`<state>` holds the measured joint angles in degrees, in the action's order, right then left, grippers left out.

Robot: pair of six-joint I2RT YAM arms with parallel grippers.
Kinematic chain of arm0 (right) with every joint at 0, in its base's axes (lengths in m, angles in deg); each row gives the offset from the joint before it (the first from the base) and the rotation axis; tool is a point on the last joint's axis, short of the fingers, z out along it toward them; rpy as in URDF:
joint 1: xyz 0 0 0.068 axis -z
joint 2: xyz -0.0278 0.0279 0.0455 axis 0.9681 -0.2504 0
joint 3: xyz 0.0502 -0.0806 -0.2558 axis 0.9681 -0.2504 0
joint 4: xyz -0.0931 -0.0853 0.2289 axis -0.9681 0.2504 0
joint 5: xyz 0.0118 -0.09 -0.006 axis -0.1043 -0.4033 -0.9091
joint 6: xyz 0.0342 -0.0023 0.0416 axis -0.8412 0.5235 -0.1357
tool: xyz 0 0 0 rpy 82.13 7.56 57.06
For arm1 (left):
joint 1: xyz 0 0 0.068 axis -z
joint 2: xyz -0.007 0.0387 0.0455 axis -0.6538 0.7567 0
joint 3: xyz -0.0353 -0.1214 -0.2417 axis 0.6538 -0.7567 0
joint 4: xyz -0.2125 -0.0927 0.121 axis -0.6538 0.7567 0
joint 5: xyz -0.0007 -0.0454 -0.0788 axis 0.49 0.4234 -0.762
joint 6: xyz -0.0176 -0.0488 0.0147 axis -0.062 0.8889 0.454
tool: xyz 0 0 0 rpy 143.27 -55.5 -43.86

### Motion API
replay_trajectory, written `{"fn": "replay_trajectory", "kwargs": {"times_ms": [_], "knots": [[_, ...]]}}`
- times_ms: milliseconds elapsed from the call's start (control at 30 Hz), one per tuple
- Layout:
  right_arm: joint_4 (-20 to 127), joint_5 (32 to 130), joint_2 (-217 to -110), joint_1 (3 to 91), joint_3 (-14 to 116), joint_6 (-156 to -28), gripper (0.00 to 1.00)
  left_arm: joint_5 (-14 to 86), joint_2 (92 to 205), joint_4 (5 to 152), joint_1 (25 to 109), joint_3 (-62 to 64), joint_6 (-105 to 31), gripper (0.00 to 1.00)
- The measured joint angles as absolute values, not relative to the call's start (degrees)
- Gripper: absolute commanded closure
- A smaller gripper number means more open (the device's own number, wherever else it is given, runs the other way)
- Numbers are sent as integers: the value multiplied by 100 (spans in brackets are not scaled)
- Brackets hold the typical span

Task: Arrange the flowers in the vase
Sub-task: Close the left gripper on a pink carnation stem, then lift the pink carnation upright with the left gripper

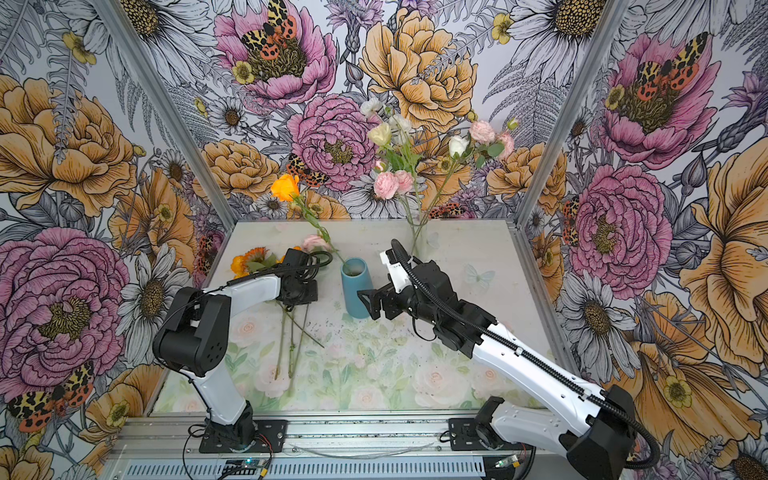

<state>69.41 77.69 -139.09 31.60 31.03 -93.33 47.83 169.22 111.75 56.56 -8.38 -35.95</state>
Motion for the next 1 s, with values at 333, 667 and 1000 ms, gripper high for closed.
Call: {"fn": "replay_trajectory", "kwargs": {"times_ms": [333,667,1000], "knots": [[6941,7769,-13859,3160,3103,-9352,1,4869,16719,11302,5402,-798,-3621,100],[6938,7771,-13861,3160,3103,-9396,1,4491,15698,11437,4561,-735,-3398,100],[6936,7782,-13861,3184,3103,-9438,0,5310,13224,11593,4349,-1222,-2922,100]]}}
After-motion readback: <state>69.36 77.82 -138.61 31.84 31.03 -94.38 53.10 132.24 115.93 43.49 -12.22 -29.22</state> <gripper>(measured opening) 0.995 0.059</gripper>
